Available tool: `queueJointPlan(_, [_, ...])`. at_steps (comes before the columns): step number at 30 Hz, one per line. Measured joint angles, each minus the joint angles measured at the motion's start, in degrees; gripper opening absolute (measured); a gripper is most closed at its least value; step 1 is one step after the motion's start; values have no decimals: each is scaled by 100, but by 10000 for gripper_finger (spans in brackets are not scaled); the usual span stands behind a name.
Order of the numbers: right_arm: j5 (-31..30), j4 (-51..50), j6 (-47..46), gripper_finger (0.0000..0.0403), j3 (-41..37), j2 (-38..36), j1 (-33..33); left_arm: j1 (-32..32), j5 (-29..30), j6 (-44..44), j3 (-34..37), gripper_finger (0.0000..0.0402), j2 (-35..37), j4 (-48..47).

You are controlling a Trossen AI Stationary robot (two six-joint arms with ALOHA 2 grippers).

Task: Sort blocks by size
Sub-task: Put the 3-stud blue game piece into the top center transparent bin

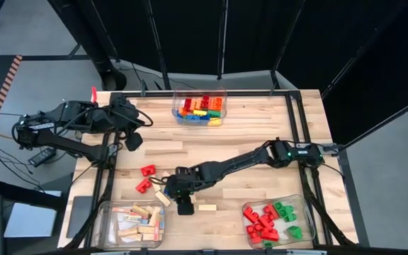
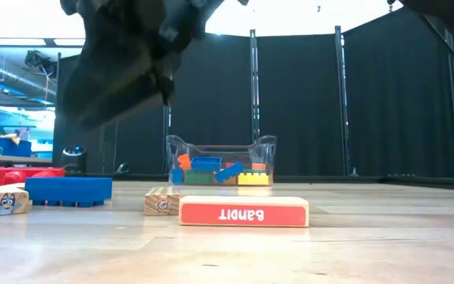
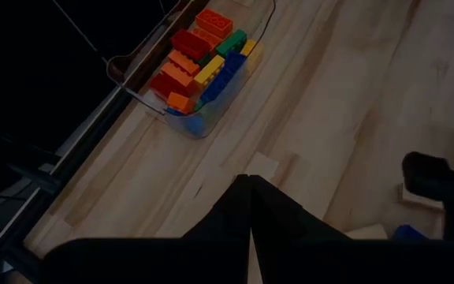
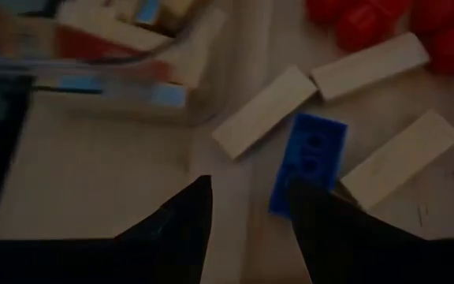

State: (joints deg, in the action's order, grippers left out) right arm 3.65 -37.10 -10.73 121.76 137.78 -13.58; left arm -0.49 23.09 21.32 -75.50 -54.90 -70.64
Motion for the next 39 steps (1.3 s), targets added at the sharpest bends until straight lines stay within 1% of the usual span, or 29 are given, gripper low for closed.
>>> queueJointPlan(2, [-54,234,-197,184,-141,1,14,0,1,-3,0,13,0,9])
queueJointPlan(3, [27,410,-241,189,-217,1,26,0,2,-3,0,13,-1,14])
queueJointPlan(5, [53,676,-258,206,-359,-3,39,0,2,-8,0,13,-2,14])
queueJointPlan(8, [-35,864,-260,244,-493,1,26,0,2,-9,0,13,-1,17])
queueJointPlan(11, [-47,1210,-282,293,-624,-5,19,0,2,-9,0,13,0,19])
queueJointPlan(13, [-25,1215,-347,324,-675,-5,23,0,2,-9,0,13,-1,23])
queueJointPlan(15, [-84,1222,-470,345,-758,-5,24,0,2,-9,0,13,0,32])
queueJointPlan(17, [-252,1234,-573,355,-853,-5,27,0,2,-9,0,13,-1,38])
queueJointPlan(19, [-317,1285,-631,356,-957,-5,50,0,3,-9,0,13,-1,45])
queueJointPlan(22, [-317,1650,-796,349,-1163,-5,65,0,4,-9,0,13,0,52])
queueJointPlan(30, [-471,2146,-1162,315,-1501,-5,65,0,4,-9,0,13,0,50])
queueJointPlan(39, [-486,2532,-1227,281,-1840,-18,36,0,6,-7,0,13,-1,47])
